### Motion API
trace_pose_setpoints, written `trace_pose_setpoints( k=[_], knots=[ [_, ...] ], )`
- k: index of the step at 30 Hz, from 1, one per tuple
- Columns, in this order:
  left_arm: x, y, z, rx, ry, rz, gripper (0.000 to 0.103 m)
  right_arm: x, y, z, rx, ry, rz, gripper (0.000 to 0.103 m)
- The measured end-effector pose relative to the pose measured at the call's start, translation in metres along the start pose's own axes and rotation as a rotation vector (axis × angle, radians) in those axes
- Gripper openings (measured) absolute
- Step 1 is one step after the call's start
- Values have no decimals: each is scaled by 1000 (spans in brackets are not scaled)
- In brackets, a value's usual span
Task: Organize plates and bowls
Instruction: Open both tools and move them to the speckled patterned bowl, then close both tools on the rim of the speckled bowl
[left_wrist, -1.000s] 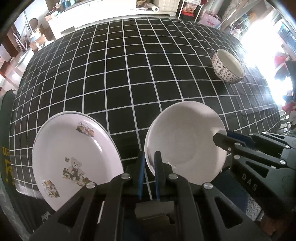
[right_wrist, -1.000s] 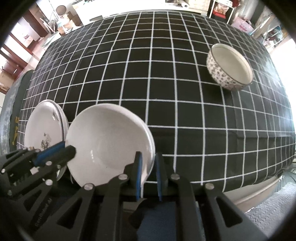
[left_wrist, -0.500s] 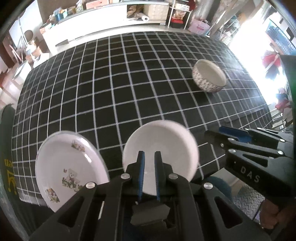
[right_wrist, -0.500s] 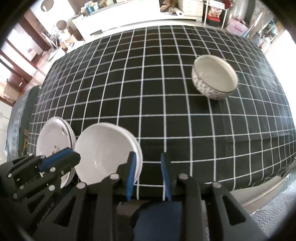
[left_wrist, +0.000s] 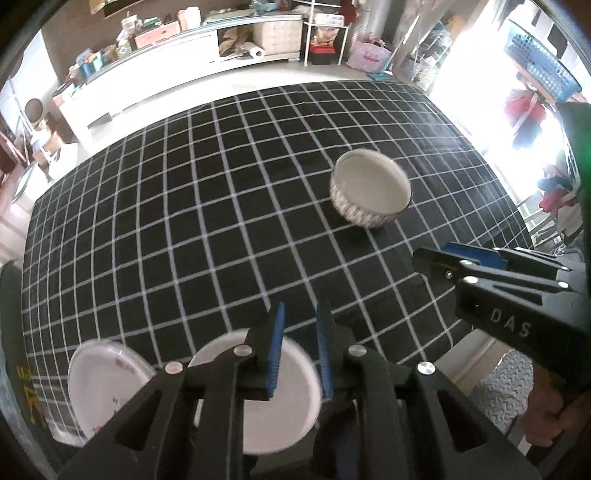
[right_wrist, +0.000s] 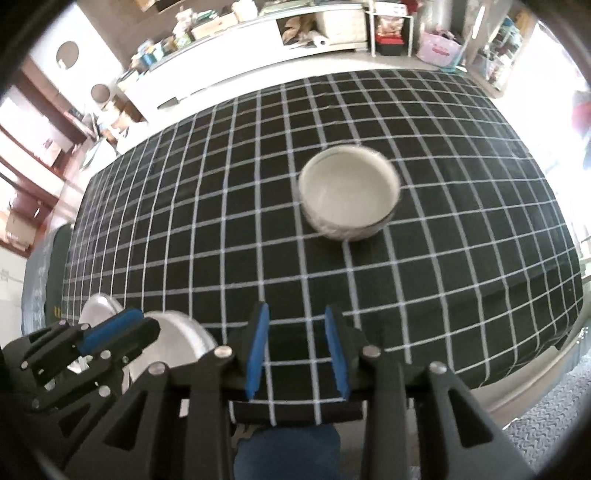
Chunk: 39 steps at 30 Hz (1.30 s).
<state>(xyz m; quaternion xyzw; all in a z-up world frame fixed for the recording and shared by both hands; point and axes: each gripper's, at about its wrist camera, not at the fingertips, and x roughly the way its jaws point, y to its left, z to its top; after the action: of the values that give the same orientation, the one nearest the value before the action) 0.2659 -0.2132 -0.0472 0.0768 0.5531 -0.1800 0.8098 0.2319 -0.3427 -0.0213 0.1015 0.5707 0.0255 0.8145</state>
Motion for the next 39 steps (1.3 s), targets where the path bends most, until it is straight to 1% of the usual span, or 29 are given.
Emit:
trace_pose_setpoints(
  k=[3,5,7,11,13,15,18,22,27,28,29,30,34,36,39],
  knots=[
    [9,-15,16,25,-7,38,17,2,-19,16,16,0,-29,38],
    [15,-24,27,40,-2,40,18,5,-31,27,24,1,-54,38],
    [20,-30,39,39,-5,20,24,9,-44,37,40,10,-58,38],
    [40,-36,61,21,4,-19,25,19,-60,53,58,23,-66,38],
    [52,-35,69,3,18,-16,25,28,-66,61,74,36,-59,38],
    [67,-34,79,-14,33,-30,25,37,-69,66,85,46,-56,38],
    [82,-37,87,-18,41,-46,25,51,-75,73,96,58,-48,38],
    [100,-40,97,-18,48,-48,25,62,-84,79,122,57,-26,38],
    [122,-42,103,-17,61,-33,25,73,-85,85,126,54,-10,38],
    [125,-42,104,-11,62,-29,23,76,-85,85,125,56,-17,38],
    [129,-43,104,-4,56,-26,21,77,-85,85,123,53,-29,37],
    [130,-44,104,1,53,-29,18,78,-85,84,121,46,-31,30],
    [135,-50,106,28,58,-27,10,83,-85,80,120,48,-33,18],
    [135,-53,105,41,53,-17,10,85,-83,78,113,56,-22,12],
    [135,-56,103,60,57,22,10,82,-75,75,93,45,-52,12]
  ],
)
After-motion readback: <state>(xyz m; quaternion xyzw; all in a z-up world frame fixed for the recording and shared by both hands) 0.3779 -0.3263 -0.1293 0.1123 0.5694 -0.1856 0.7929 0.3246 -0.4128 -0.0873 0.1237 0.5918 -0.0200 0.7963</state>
